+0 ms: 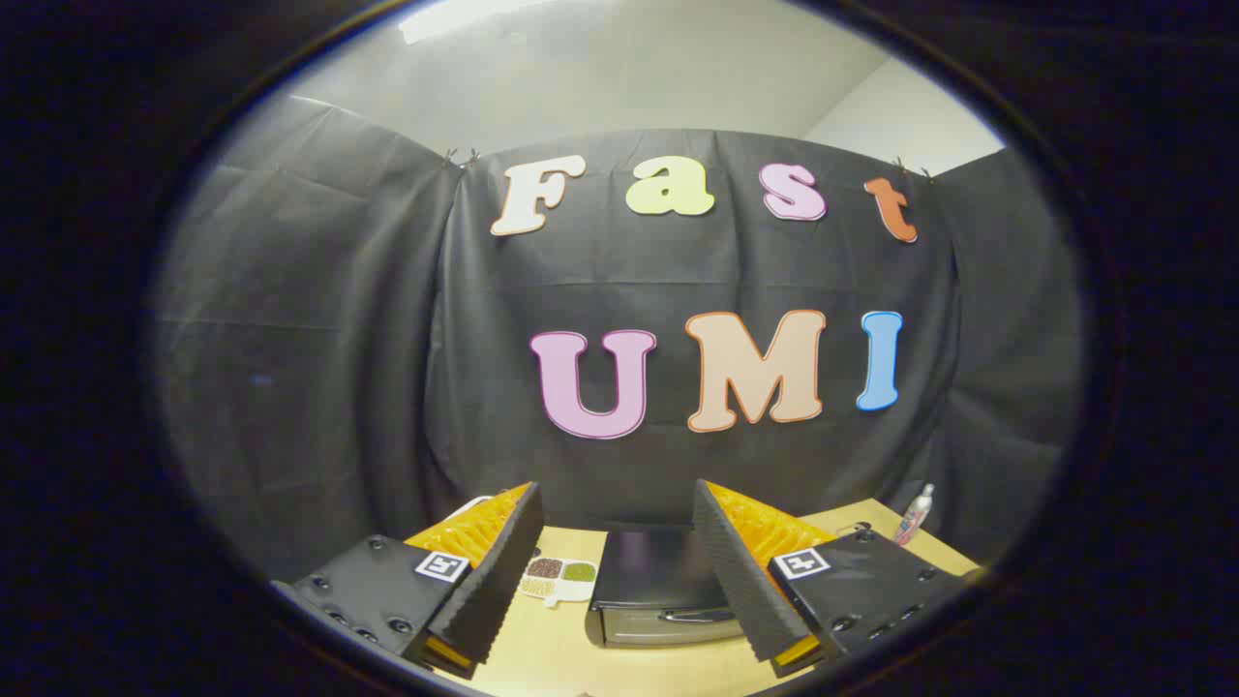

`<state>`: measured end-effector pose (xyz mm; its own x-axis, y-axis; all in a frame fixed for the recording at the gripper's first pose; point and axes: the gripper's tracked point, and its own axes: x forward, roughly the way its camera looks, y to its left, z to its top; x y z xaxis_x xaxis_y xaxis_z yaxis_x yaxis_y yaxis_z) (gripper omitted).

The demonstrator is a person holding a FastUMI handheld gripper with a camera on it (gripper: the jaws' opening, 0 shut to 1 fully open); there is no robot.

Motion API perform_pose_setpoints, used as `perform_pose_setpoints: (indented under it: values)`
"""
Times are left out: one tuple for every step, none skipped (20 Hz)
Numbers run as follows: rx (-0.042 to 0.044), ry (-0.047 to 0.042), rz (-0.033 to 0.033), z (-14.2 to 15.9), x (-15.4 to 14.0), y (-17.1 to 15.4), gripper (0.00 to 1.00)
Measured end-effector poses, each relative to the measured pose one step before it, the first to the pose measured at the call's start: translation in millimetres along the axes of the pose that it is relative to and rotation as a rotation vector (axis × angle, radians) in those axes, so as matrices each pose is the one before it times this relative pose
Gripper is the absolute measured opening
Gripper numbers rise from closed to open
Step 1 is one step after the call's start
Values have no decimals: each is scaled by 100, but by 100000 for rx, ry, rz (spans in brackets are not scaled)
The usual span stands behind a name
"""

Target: Open the toaster oven, put the food inside, and close the toaster oven door.

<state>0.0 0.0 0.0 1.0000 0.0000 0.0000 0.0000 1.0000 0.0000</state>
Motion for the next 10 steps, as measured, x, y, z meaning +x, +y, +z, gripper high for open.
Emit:
perform_pose_setpoints:
  values:
    - [-37, 396, -196, -243, -72, 217, 98]
    - [-588, -380, 54, -157, -8, 513, 98]
    - [-906, -122, 74, -30, 5, 401, 98]
    - [-1148, 303, -305, -231, -132, 272, 98]
    - [-1104, 695, -128, -356, -3, 302, 98]
    - [-784, 488, 754, -406, -65, 572, 98]
    - [-386, -67, 256, -171, 39, 392, 98]
    - [-202, -512, 574, -5, -116, 295, 98]
    - [-285, -467, 755, 43, 17, 375, 98]
    - [-300, -300, 18, -41, -23, 104, 98]
